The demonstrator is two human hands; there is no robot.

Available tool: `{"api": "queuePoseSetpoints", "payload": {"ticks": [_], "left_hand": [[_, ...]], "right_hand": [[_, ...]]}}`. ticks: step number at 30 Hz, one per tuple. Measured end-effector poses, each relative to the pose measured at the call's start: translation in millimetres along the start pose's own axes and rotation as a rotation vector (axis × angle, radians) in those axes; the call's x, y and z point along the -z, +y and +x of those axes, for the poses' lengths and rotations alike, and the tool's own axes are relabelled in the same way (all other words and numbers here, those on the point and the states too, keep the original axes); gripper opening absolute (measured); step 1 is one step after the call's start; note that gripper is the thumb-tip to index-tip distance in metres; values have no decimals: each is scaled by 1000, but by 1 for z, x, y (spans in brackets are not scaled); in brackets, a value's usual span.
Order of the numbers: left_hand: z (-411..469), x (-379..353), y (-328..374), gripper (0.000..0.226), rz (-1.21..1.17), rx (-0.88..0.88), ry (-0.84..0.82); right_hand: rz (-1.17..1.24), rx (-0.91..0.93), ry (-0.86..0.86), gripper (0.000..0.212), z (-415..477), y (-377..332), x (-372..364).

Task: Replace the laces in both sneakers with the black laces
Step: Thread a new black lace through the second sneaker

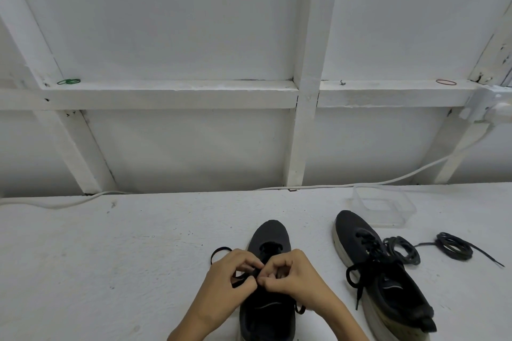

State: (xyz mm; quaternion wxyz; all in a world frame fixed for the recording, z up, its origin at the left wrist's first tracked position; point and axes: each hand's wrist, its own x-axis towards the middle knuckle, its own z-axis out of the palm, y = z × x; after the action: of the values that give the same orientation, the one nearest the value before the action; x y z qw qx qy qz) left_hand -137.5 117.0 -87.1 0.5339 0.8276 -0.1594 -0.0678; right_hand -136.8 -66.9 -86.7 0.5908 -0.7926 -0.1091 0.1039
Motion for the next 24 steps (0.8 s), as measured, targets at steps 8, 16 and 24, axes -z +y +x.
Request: {"api": "queuePoseSetpoints", "payload": {"ticks": [8,16,24], "left_hand": [[-1,-9,3,25,68,3,77],[1,-14,1,30,144,-17,119],[1,-15,4,29,148,-21,138]], "right_hand": [[76,48,-6,14,3,7,-1],[118,55,-19,16,6,8,0],[164,41,-40,18,6,8,1]]}}
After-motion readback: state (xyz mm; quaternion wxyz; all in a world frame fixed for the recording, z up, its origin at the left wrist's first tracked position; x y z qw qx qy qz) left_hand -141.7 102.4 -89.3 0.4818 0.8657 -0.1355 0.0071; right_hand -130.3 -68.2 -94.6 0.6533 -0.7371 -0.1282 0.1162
